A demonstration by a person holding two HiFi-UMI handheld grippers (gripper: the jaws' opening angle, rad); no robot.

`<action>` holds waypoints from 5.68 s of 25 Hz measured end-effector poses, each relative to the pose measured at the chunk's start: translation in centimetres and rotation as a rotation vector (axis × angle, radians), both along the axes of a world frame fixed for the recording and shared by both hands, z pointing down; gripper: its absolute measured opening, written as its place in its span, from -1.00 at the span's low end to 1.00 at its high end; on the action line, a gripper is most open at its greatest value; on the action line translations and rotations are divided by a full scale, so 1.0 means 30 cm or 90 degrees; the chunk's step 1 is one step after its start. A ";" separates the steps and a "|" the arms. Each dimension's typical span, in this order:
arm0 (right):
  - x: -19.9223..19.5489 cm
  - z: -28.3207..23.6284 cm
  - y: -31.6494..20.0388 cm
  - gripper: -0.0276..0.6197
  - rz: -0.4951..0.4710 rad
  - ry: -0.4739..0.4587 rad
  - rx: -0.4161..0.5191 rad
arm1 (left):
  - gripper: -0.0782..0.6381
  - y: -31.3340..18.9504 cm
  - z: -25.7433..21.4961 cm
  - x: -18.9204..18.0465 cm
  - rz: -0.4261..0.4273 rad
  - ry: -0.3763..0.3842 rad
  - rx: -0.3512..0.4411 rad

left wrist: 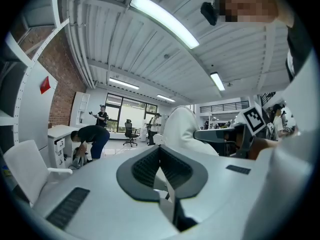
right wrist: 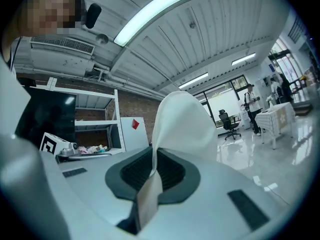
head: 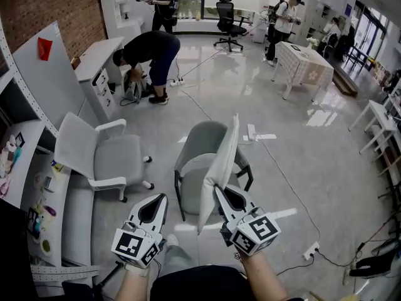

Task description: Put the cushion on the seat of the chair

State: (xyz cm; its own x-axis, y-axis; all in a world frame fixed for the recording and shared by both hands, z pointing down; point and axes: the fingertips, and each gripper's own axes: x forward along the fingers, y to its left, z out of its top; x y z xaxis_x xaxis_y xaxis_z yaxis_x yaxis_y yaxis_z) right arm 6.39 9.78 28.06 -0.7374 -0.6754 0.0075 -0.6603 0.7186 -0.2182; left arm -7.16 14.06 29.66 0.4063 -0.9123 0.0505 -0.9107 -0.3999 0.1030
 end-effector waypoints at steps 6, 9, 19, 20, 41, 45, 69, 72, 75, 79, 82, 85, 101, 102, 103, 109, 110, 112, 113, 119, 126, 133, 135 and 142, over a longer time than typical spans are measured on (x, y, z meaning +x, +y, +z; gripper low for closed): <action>-0.101 -0.012 -0.127 -0.82 0.026 0.001 -0.003 | -0.75 -0.137 0.001 -0.096 0.030 0.004 -0.003; -0.146 -0.017 -0.179 -0.82 0.043 -0.003 -0.008 | -0.75 -0.198 -0.004 -0.151 0.042 0.006 -0.004; -0.300 -0.007 -0.333 -0.82 0.100 0.004 -0.009 | -0.75 -0.366 0.007 -0.332 0.090 0.008 -0.001; -0.309 -0.008 -0.347 -0.82 0.106 0.004 -0.009 | -0.75 -0.380 0.008 -0.341 0.097 0.006 -0.001; -0.239 0.062 -0.473 -0.82 0.193 -0.038 -0.075 | -0.75 -0.470 0.055 -0.348 0.146 -0.001 -0.035; -0.197 0.119 -0.516 -0.82 0.205 -0.055 -0.114 | -0.75 -0.498 0.084 -0.325 0.145 -0.003 -0.056; 0.095 0.615 -0.686 -0.82 0.295 -0.082 -0.284 | -0.75 -0.603 0.293 -0.154 0.133 -0.047 -0.170; 0.116 0.694 -0.711 -0.82 0.302 -0.106 -0.302 | -0.75 -0.614 0.328 -0.143 0.125 -0.058 -0.181; 0.127 0.768 -0.733 -0.82 0.312 -0.136 -0.324 | -0.75 -0.607 0.353 -0.140 0.115 -0.066 -0.197; 0.143 0.851 -0.764 -0.82 0.337 -0.164 -0.337 | -0.75 -0.591 0.383 -0.141 0.109 -0.076 -0.214; 0.133 0.909 -0.785 -0.82 0.353 -0.189 -0.351 | -0.75 -0.575 0.404 -0.156 0.102 -0.079 -0.226; 0.129 0.960 -0.809 -0.82 0.371 -0.208 -0.364 | -0.75 -0.563 0.419 -0.158 0.102 -0.084 -0.236; 0.039 1.119 -0.991 -0.82 0.391 -0.302 -0.369 | -0.75 -0.528 0.494 -0.204 0.055 -0.099 -0.285; 0.029 1.124 -1.000 -0.82 0.390 -0.308 -0.369 | -0.75 -0.525 0.497 -0.213 0.049 -0.099 -0.288; 0.020 1.129 -1.009 -0.82 0.388 -0.315 -0.369 | -0.75 -0.521 0.500 -0.221 0.044 -0.098 -0.291; -0.025 1.121 -1.072 -0.82 0.373 -0.351 -0.359 | -0.75 -0.501 0.514 -0.241 0.024 -0.101 -0.307; -0.030 1.114 -1.084 -0.82 0.373 -0.361 -0.358 | -0.75 -0.501 0.515 -0.245 0.021 -0.100 -0.308; -0.035 1.098 -1.105 -0.82 0.377 -0.388 -0.355 | -0.75 -0.500 0.517 -0.249 0.015 -0.100 -0.309; -0.033 1.092 -1.112 -0.82 0.380 -0.404 -0.353 | -0.75 -0.500 0.520 -0.249 0.014 -0.099 -0.311; -0.042 1.098 -1.123 -0.82 0.401 -0.463 -0.348 | -0.75 -0.493 0.535 -0.242 0.017 -0.098 -0.318; -0.064 1.160 -1.068 -0.82 0.434 -0.504 -0.372 | -0.75 -0.482 0.548 -0.235 0.023 -0.096 -0.323; -0.014 1.187 -1.032 -0.82 0.490 -0.555 -0.375 | -0.75 -0.463 0.558 -0.244 0.026 -0.097 -0.329; 0.010 1.208 -1.020 -0.82 0.508 -0.581 -0.380 | -0.75 -0.459 0.559 -0.246 0.028 -0.097 -0.329; 0.100 1.300 -1.008 -0.82 0.562 -0.705 -0.409 | -0.75 -0.444 0.579 -0.253 0.031 -0.098 -0.338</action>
State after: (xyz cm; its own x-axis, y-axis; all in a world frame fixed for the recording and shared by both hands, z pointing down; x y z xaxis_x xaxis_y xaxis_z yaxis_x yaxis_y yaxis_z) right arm 9.39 -20.46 67.05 0.0457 -0.9796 0.1955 -0.1161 -0.1996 -0.9730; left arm -14.74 0.75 47.03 0.3991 -0.7259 0.5601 -0.9130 -0.3711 0.1696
